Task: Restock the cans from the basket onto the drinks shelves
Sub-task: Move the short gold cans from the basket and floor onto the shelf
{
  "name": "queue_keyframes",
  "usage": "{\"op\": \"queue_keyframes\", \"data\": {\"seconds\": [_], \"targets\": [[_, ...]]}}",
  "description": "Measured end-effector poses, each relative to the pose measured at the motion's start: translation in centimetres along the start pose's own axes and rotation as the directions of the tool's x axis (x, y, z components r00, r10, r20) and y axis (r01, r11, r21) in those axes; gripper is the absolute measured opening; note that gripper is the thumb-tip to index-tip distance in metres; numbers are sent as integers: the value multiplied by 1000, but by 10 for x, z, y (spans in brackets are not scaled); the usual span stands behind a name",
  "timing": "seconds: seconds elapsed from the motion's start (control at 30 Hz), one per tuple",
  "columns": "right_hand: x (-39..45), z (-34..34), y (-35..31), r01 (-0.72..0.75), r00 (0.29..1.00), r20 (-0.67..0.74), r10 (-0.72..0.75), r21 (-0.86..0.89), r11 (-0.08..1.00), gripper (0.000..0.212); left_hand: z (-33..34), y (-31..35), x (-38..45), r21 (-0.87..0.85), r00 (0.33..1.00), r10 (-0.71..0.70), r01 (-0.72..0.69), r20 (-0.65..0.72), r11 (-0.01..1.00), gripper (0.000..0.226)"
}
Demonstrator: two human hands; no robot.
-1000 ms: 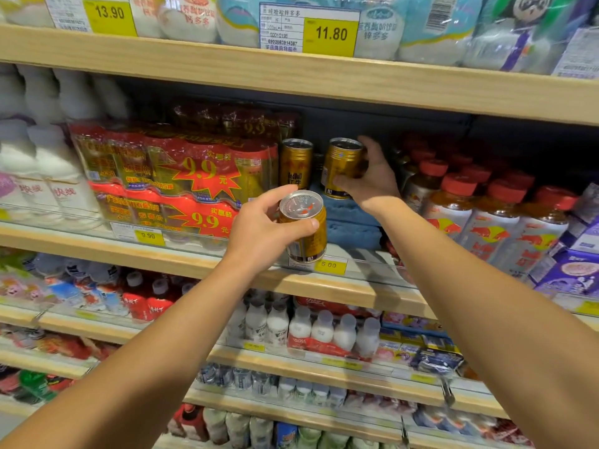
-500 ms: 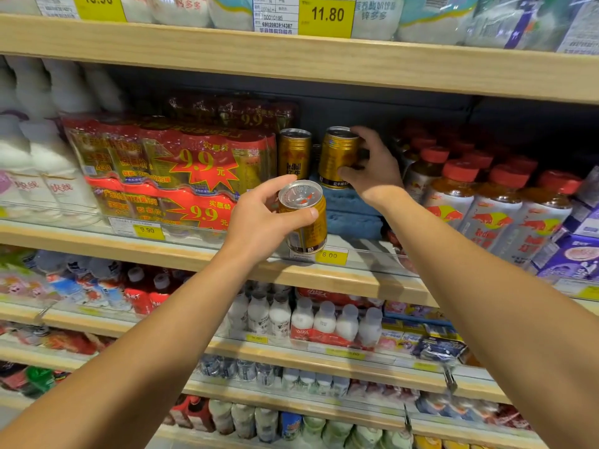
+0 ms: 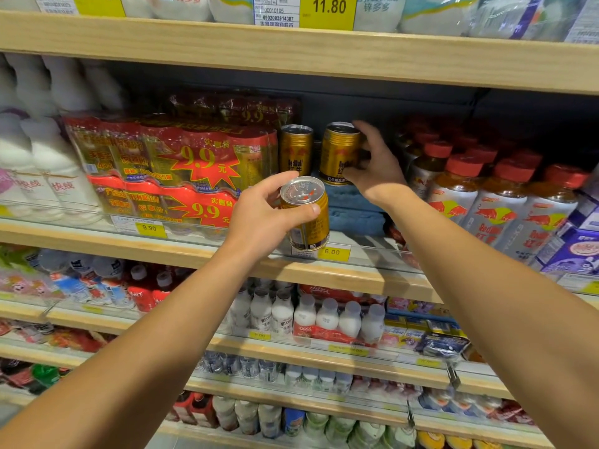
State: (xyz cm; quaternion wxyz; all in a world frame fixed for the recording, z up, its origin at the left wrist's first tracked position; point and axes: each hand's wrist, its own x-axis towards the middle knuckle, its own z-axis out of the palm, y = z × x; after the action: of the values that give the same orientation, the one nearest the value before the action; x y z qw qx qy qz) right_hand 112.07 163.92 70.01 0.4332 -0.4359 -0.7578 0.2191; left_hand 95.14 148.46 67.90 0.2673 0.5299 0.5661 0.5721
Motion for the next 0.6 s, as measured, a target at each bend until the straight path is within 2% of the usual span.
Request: {"op": "queue_keyframes", "data": {"seconds": [0.13, 0.23, 0.43, 0.6], "targets": [[-2, 8, -1, 6, 994, -112, -13, -63, 998, 79, 0, 0, 0, 0, 1000, -2, 2, 8, 1000, 68], [-2, 11, -2, -17, 992, -130, 2, -114, 993, 81, 1, 0, 0, 5, 1000, -1, 1, 9, 1000, 71], [-2, 7, -7, -26, 999, 30, 27, -48, 999, 95, 1, 0, 0, 7, 1000, 4, -4, 11, 1000, 69], [-1, 9, -10, -35, 998, 54, 37, -35, 999, 95, 0, 0, 0, 14, 1000, 5, -5, 18, 1000, 67]]}}
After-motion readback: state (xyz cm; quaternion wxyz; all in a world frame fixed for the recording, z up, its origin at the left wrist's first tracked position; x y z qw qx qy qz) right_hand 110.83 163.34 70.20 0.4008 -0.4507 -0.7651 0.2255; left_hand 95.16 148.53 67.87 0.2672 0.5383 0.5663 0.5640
